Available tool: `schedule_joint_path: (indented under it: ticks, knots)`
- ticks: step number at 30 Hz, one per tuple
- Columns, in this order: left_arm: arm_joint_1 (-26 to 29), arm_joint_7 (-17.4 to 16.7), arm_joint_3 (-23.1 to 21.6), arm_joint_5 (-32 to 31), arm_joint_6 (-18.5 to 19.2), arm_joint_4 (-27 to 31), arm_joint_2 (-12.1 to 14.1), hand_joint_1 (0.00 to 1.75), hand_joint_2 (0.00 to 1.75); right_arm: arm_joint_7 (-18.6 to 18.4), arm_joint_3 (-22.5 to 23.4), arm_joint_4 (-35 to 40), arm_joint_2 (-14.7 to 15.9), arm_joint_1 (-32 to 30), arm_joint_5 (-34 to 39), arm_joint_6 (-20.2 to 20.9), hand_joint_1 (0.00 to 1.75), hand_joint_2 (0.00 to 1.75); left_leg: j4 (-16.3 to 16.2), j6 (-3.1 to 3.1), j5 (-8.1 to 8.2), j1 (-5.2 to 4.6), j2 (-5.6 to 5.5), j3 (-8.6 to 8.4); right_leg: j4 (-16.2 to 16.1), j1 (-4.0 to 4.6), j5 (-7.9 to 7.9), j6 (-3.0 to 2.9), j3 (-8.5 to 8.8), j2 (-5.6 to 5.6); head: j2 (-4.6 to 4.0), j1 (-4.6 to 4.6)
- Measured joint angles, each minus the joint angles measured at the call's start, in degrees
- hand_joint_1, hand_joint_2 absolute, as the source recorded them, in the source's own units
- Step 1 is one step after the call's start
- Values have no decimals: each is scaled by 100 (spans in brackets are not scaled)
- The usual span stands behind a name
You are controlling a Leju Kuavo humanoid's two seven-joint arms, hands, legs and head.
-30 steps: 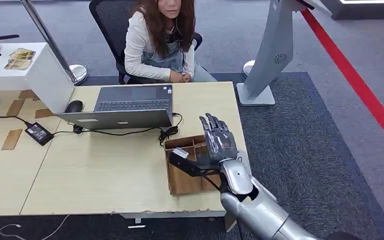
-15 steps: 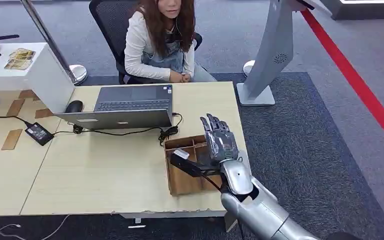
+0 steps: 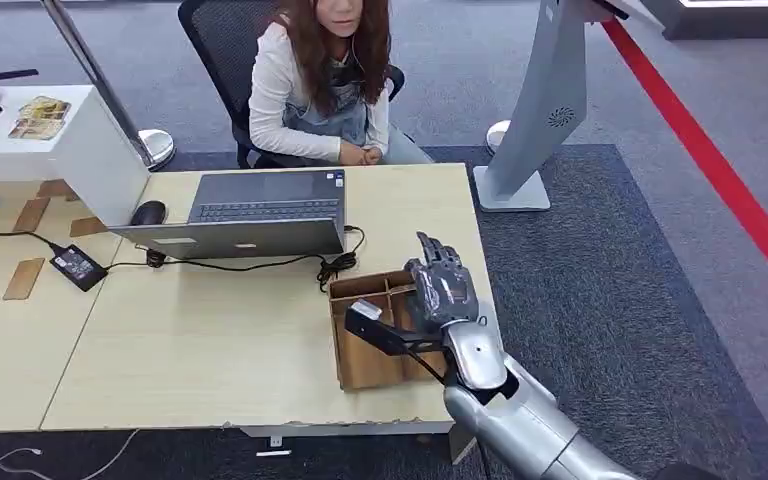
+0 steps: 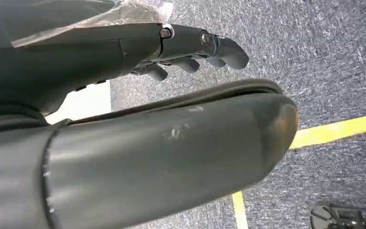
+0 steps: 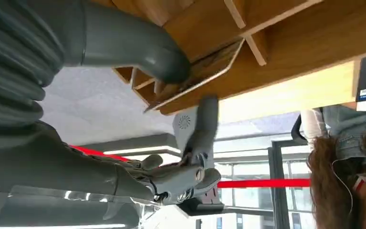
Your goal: Pass the card to the sensor for recognition and then transmit it.
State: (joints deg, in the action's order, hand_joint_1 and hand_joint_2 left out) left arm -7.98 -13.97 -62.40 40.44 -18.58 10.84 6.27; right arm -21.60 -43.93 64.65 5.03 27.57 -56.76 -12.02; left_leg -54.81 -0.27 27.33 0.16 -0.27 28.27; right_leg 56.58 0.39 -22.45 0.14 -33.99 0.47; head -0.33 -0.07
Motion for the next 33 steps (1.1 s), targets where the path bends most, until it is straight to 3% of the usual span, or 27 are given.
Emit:
schedule_joint_path:
  ticks: [5,17,23,33]
  knots:
    - [0,0,0,-2,0,0,0,0,0,0,0,-28,-2,5,2,-9,140,175,0,0,0,0,0,0,0,0,0,0,1,0,0,2]
    - [0,4,0,-2,0,0,0,0,0,24,4,-107,-24,45,70,-92,136,175,0,0,0,0,0,-1,0,0,0,0,1,0,0,0]
    - [0,20,0,-2,2,0,-2,0,0,61,7,-140,-35,47,131,-179,143,175,0,0,0,0,0,-1,0,0,0,0,1,0,2,0]
    - [3,33,0,31,0,0,-15,0,0,-59,151,203,24,92,524,-251,134,175,0,0,0,0,0,-5,0,0,0,0,0,0,0,2]
